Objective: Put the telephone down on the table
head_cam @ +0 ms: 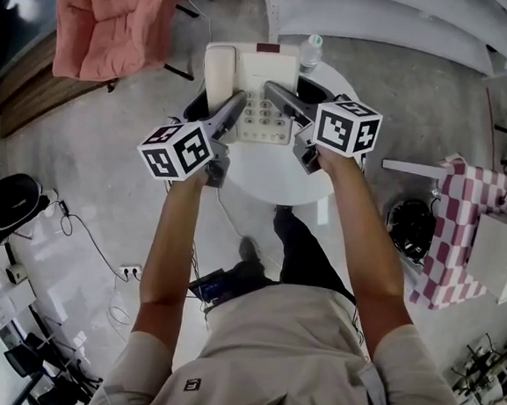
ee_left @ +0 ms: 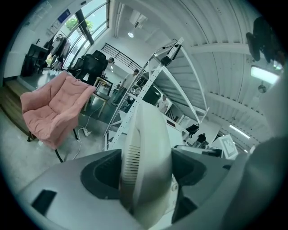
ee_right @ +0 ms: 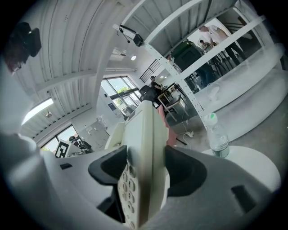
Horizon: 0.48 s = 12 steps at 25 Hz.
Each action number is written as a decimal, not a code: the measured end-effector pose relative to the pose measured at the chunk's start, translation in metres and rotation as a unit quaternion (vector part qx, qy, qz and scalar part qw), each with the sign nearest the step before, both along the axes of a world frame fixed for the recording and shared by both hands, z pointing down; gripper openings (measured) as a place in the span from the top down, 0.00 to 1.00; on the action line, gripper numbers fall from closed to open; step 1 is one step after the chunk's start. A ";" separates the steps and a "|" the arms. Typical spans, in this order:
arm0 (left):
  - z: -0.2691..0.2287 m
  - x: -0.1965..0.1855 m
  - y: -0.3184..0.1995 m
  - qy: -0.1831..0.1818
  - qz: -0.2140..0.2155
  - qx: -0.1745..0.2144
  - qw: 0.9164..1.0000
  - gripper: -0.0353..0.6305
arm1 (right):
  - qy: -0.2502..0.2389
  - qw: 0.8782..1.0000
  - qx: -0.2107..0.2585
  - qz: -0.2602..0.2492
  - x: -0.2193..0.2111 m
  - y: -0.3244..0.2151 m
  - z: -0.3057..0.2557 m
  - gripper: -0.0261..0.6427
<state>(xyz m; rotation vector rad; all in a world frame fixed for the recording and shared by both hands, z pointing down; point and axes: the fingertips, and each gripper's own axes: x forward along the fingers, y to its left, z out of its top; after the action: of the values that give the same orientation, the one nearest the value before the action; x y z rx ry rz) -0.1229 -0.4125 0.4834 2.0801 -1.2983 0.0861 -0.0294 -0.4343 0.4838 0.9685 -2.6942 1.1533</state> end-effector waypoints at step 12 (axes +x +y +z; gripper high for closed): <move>0.083 0.003 -0.027 -0.004 -0.004 -0.052 0.999 0.46 | -0.001 0.999 -0.051 0.003 0.004 -0.027 0.086 0.58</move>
<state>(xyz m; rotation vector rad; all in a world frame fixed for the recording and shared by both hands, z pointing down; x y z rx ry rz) -0.1196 -0.4396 0.5660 1.9881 -1.2804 0.1561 -0.0252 -0.4615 0.5695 0.9609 -2.6070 1.2797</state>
